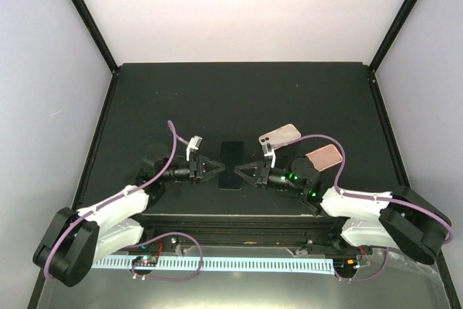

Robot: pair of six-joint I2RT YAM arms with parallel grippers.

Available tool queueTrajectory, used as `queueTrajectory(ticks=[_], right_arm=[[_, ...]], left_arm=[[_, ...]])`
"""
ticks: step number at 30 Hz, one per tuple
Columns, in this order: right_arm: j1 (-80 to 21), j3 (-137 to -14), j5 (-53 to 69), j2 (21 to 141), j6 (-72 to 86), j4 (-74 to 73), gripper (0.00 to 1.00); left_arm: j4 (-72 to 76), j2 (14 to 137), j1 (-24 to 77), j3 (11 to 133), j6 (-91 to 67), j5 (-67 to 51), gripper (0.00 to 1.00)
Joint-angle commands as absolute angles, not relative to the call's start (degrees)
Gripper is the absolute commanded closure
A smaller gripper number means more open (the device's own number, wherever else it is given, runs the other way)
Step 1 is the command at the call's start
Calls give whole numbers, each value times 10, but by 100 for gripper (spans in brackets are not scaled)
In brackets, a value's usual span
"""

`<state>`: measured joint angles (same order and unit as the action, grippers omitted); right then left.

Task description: Put the phone into the phone case

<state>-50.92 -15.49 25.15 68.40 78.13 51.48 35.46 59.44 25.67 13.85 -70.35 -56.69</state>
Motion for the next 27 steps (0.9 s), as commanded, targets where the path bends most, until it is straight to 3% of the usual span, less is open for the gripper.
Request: queueTrajectory(ticks=[1,6,10,15,18,27], right_arm=[[-508,-214,258,670,756,568,94],[-508,-235,262,680,744,545,92],[-508,-236,275,698,760,569,90],[-508,-225,275,692,759,547,57],[-510,-224,280,684,751,522,47],[-524,-226,308,685,749,452,53]], left_arm=[[318,581,260,154,-689,-568,69],[325,576,263,158,-697,-563,76],[370,591,264,158,-720,-570,92],[405,595,264,164,-743,-559,98],[422,587,264,168,-752,-551,99],[392,553,262,174,-737,-500,98]])
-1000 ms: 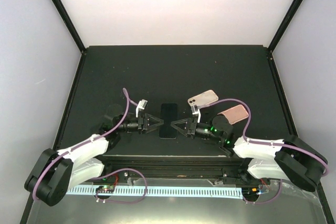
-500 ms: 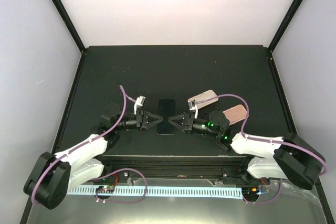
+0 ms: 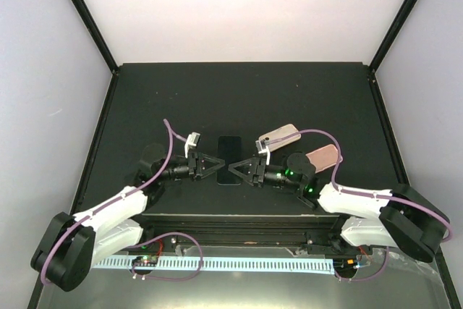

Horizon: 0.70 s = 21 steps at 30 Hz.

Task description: Put the phone into the phone case

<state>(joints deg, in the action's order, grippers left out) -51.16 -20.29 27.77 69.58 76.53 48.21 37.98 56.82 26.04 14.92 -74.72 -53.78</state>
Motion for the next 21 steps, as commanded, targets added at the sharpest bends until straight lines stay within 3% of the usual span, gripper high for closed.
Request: queueTrajectory(ticks=[1,7,11,15,19,21], right_arm=[[-528,-227,309,685,750,450,53],[-534,-215,306,666,753,428,56],[-535,-204,298,654,757,418,74],[-535,-195,294,652,762,434,98],[-536,-186,290,657,769,469,99],[-536,-184,283,659,769,489,99]], left_arm=[[391,553,262,175,-732,-497,98],[392,567,261,174,-716,-478,98],[390,575,261,173,-705,-469,98],[383,579,261,174,-694,-469,98],[362,570,261,174,-686,-473,98],[355,564,261,173,-689,-480,88]])
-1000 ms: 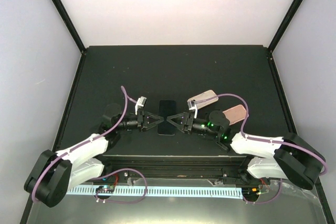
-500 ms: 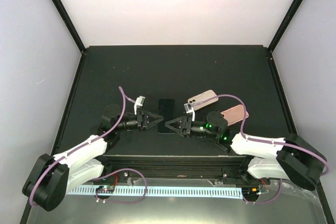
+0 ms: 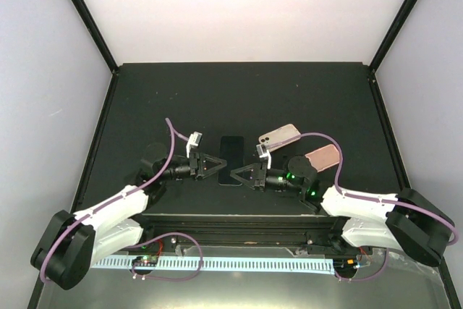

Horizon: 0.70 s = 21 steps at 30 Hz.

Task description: Put the phone into the phone case

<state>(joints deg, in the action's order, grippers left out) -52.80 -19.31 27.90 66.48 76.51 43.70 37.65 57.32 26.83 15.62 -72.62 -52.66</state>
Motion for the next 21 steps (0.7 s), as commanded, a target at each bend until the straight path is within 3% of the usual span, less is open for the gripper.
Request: queueTrajectory(ticks=[1,5,7,12,15,21], right_arm=[[-536,-183,278,660,774,497,99],[-538,-212,273,659,760,480,99],[-543,-229,278,661,742,464,99],[-546,-234,279,645,693,418,97],[-546,-237,256,610,648,348,83],[-539,-252,213,549,604,263,52]], left_arm=[[353,561,261,170,-694,-489,81],[349,540,264,156,-696,-507,66],[337,535,264,158,-678,-517,64],[347,533,264,161,-664,-544,85],[330,519,263,164,-648,-549,97],[329,497,263,167,-633,-579,98]])
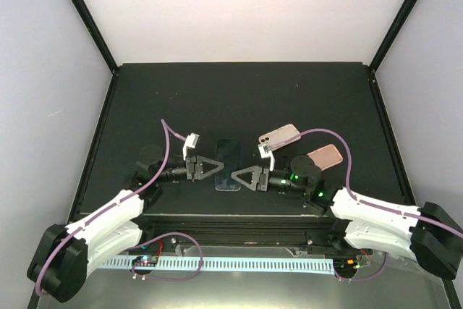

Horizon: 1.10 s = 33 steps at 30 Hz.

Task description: Put the phone into the phone case

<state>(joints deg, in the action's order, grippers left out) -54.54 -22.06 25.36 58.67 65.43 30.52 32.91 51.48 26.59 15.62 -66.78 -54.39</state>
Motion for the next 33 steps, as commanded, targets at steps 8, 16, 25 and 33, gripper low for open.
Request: queueTrajectory(ticks=[8,16,25,33], right_arm=[[-498,-288,235,554,608,257,37],[-490,-301,258,583,633,312,52],[-474,-307,243,593,592,300,98],[-474,-338,259,598,497,234,94]], left_arm=[[304,468,263,182,-612,-649,98],[227,464,264,204,-573,-675,98],[-10,471,256,257,-442,-624,98],[-92,487,250,292,-415,-591,98]])
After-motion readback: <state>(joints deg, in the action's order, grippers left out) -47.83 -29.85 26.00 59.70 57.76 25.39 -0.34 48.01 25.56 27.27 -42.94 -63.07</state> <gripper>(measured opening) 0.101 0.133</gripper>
